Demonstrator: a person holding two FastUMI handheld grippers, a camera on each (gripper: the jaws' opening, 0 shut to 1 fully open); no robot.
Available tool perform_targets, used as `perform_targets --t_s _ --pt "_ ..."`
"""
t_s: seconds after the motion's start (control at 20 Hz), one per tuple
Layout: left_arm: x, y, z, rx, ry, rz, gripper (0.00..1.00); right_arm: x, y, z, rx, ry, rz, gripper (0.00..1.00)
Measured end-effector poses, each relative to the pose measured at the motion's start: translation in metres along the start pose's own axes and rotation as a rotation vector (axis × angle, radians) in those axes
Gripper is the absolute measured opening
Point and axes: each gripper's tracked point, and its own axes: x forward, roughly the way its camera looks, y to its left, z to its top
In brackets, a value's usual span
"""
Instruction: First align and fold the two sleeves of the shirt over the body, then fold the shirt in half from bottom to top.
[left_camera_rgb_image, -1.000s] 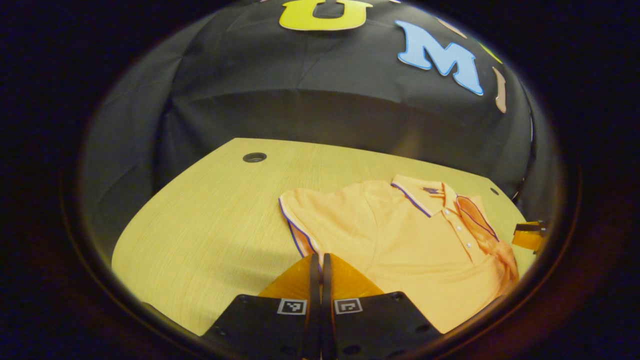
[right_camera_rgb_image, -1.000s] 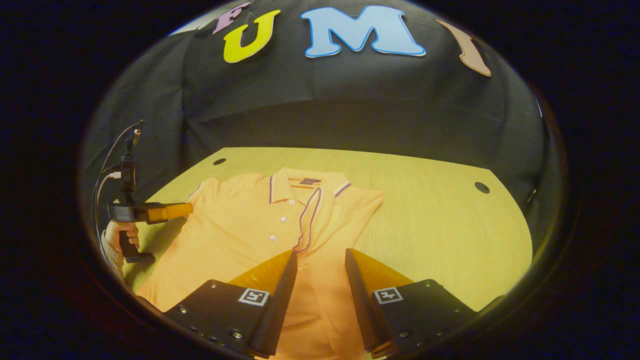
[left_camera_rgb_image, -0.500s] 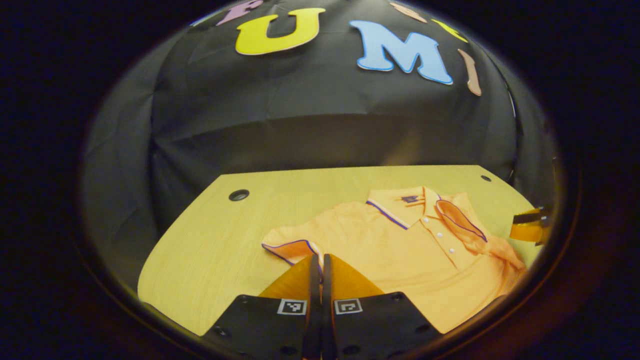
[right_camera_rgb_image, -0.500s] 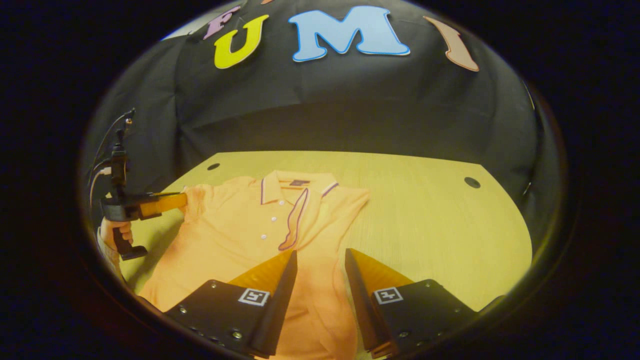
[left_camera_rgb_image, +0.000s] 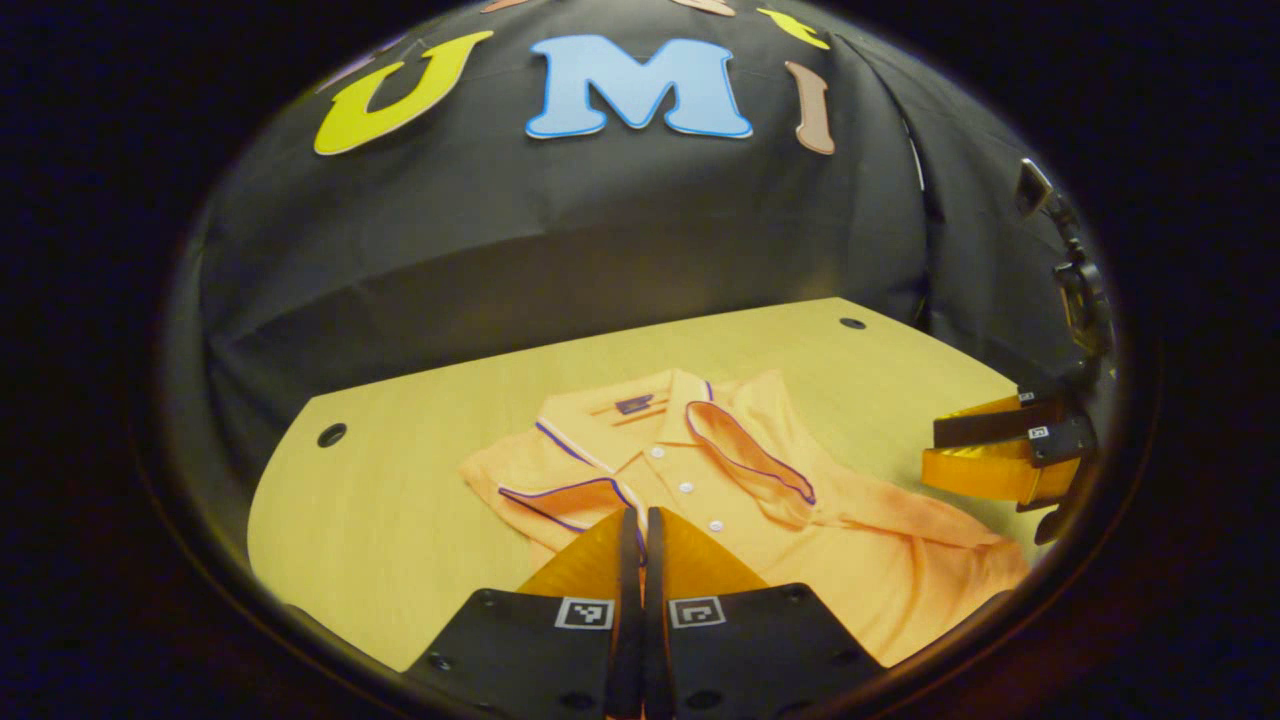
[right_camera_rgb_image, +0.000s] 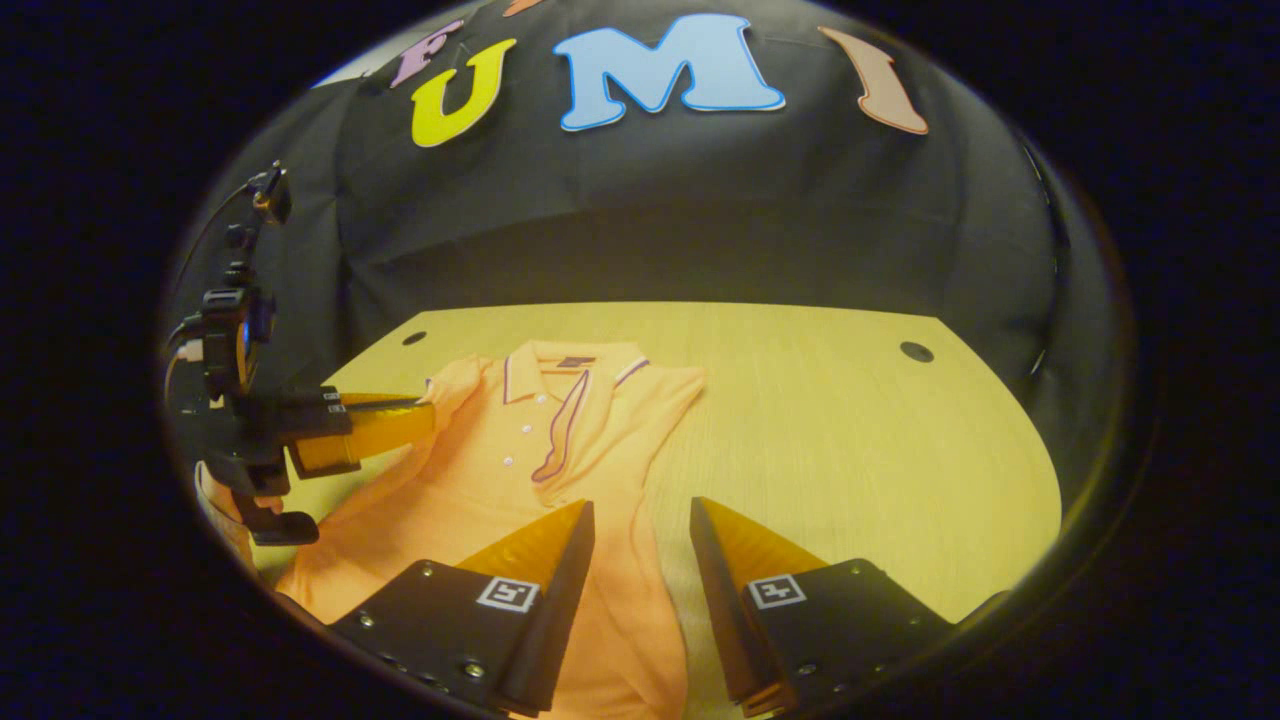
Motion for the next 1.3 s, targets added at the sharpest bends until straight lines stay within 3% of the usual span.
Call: perform_targets --t_s 0.15,0.3,0.45,0.5,0.55,0.6,0.75,0.95,1.0,1.05,1.1,1.2,1.3 --pt "0.005 -0.027 -0.004 0.012 0.020 -0.043 0.06 -0.001 -0.007 -0.004 0.017 0.006 -0.009 0.61" --pt "0.018 -0.033 -0.023 0.025 0.069 -0.027 0.06 -0.002 -0.011 -0.008 0.032 0.012 -0.011 0.61" --pt "0.021 -0.036 -0.034 -0.003 0.085 -0.039 0.17 -0.004 -0.014 -0.011 0.036 0.018 -0.013 0.61" --pt "0.021 -0.032 -0.036 -0.007 0.082 -0.034 0.28 -0.005 -0.014 -0.012 0.038 0.020 -0.011 0.61" --pt "0.017 -0.031 -0.037 -0.005 0.078 -0.023 0.29 -0.005 -0.013 -0.012 0.043 0.021 -0.008 0.61" --pt "0.017 -0.028 -0.037 0.001 0.078 -0.014 0.48 -0.007 -0.011 -0.014 0.048 0.022 -0.005 0.61" --pt "0.004 -0.022 -0.043 -0.005 0.073 -0.002 0.86 -0.011 -0.009 -0.017 0.047 0.026 -0.001 0.61" --pt "-0.020 -0.012 -0.050 -0.018 0.072 0.015 0.88 -0.022 -0.003 -0.024 0.030 0.040 0.003 0.61" --pt "-0.028 -0.009 -0.051 -0.012 0.069 0.021 0.82 -0.025 -0.001 -0.027 0.024 0.044 0.005 0.61" --pt "-0.037 -0.007 -0.053 -0.005 0.066 0.027 0.82 -0.030 0.000 -0.029 0.016 0.049 0.008 0.61" --pt "-0.047 -0.005 -0.054 -0.001 0.061 0.030 0.88 -0.034 0.003 -0.032 0.007 0.054 0.012 0.61" --pt "-0.069 -0.004 -0.059 -0.003 0.054 0.027 0.86 -0.047 0.010 -0.039 -0.017 0.067 0.026 0.61" --pt "-0.092 -0.002 -0.069 -0.013 0.051 0.026 0.85 -0.064 0.014 -0.049 -0.046 0.082 0.033 0.75"
